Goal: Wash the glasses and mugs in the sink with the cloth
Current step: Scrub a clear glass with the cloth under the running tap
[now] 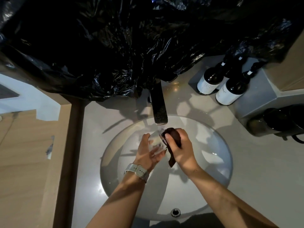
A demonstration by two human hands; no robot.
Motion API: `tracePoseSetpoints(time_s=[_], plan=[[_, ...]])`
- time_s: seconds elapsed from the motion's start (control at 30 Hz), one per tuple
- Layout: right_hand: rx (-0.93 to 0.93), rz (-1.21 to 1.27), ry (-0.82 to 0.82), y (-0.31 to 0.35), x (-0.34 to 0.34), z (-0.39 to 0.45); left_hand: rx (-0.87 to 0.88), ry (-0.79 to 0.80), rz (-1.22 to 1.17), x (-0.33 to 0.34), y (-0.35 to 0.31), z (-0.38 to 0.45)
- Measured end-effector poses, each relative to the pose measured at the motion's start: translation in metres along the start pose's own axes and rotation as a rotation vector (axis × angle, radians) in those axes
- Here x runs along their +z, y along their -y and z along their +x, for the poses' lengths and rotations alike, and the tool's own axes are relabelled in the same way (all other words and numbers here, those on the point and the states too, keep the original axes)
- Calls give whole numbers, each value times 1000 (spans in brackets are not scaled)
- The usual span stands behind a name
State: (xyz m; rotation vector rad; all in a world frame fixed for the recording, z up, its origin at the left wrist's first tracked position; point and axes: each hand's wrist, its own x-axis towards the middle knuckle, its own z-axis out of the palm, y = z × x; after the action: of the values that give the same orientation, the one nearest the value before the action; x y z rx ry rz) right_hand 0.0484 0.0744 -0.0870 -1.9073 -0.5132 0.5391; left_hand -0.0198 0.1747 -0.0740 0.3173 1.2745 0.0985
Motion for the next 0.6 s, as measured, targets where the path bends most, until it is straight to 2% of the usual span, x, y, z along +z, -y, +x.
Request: tracePoseSetpoints(time_s=[0.07, 0.23, 0.4, 0.53, 0.6], plan=[[-40, -10, -37, 12, 1, 11, 14, 30, 4, 3, -2, -1], [213, 96, -33, 8, -8, 22, 91, 68, 110, 3, -10, -4], [4, 19, 13, 23, -2, 14, 82, 54, 104, 2, -5, -3], [188, 166, -78, 15, -8, 30, 116, 118, 127, 0, 2, -5], [287, 245, -40, 16, -15, 15, 145, 104, 115, 1, -3, -5]])
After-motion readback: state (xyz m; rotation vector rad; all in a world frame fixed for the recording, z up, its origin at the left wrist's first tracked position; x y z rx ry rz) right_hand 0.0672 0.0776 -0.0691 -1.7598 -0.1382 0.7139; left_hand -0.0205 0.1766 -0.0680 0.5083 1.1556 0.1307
